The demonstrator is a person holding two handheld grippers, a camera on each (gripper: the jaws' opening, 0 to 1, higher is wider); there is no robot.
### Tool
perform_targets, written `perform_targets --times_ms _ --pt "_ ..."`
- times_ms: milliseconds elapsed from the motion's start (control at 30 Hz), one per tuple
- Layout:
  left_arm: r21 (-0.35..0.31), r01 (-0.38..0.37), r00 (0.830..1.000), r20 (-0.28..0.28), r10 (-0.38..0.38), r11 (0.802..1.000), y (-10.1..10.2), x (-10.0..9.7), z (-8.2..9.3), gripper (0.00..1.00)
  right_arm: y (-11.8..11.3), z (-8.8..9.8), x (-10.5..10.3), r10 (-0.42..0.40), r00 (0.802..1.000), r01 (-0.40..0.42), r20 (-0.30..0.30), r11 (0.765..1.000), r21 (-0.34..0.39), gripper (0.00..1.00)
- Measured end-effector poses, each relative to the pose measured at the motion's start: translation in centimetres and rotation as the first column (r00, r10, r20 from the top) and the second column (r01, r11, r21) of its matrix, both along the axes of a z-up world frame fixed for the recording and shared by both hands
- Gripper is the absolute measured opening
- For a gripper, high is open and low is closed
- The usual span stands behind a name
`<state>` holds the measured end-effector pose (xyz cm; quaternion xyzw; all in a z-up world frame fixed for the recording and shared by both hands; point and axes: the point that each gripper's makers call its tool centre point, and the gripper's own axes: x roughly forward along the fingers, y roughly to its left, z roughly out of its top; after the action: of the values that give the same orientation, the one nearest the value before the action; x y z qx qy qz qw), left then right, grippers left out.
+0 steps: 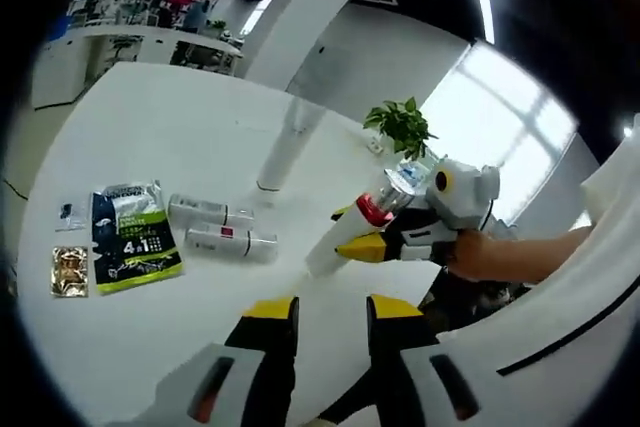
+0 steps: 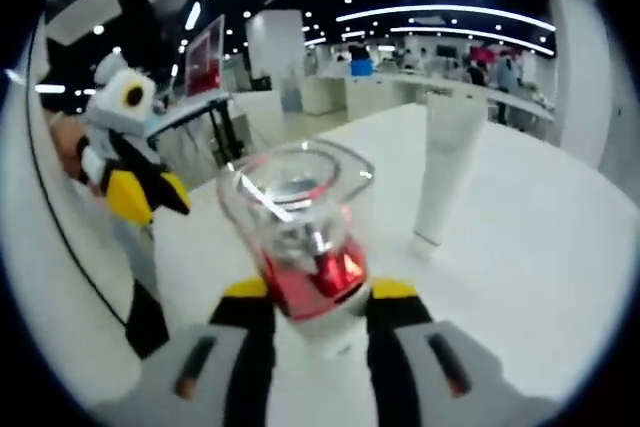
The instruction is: Arrange the skincare products in the storage area until every visible bottle or jar stands upright without overlapping.
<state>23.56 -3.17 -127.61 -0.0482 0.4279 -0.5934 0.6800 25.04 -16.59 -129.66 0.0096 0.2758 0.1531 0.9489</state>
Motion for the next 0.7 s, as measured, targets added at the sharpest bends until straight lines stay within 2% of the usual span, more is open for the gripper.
perform_targets --times_ms 33,67,133,167,233,367,467,567,633,700 --pt "0.028 -0.033 0.999 -0.021 0.033 0.999 0.4 0.1 -0.3 0.28 -0.5 0.1 0.1 -0.001 1.000 0.001 -0.007 1.000 -0.005 0.32" --pt "0.017 -0.046 0.999 -0.015 0.046 0.999 0.3 0.2 -0.2 0.27 -1.1 0.4 0.2 0.004 1.000 -0.004 -0.002 1.000 -0.015 0.32" --pt "0.018 -0.032 0.999 -0.019 0.033 0.999 0.3 -0.3 -0.2 0.27 -2.0 0.7 0.5 0.002 1.000 -0.002 0.003 1.000 -0.018 0.32" --pt "0.031 -0.007 1.000 -0.011 0.007 1.000 0.6 -0.7 -0.4 0.27 -2.8 0.9 0.6 -0.012 1.000 0.012 0.007 1.000 -0.012 0.32" --pt "0.035 -0.014 1.000 0.013 0.013 0.999 1.1 -0.7 -0.2 0.27 -3.9 0.9 0.9 -0.041 0.999 0.041 0.004 0.999 0.008 0.32" --pt "0.009 -0.084 0.996 0.013 0.084 0.996 1.9 0.1 -0.2 0.27 -5.1 1.0 1.6 -0.060 0.998 0.060 0.011 0.998 0.019 0.32" --pt "0.025 -0.202 0.979 -0.015 0.203 0.979 2.9 1.0 -0.7 0.27 -6.1 1.3 2.4 -0.071 0.997 0.070 0.012 0.997 0.023 0.32" --pt "0.018 -0.186 0.982 -0.015 0.186 0.982 3.0 0.5 -0.6 0.27 -7.0 1.2 3.0 -0.065 0.998 0.065 0.013 0.998 0.009 0.32" --pt "0.024 -0.166 0.986 0.011 0.166 0.986 3.2 0.3 -0.4 0.27 -7.7 0.8 3.5 -0.070 0.998 0.070 0.005 0.997 0.016 0.32" --pt "0.010 -0.176 0.984 0.024 0.176 0.984 3.5 0.5 -0.1 0.27 -8.1 0.3 3.9 -0.063 0.998 0.063 -0.003 0.998 0.016 0.32"
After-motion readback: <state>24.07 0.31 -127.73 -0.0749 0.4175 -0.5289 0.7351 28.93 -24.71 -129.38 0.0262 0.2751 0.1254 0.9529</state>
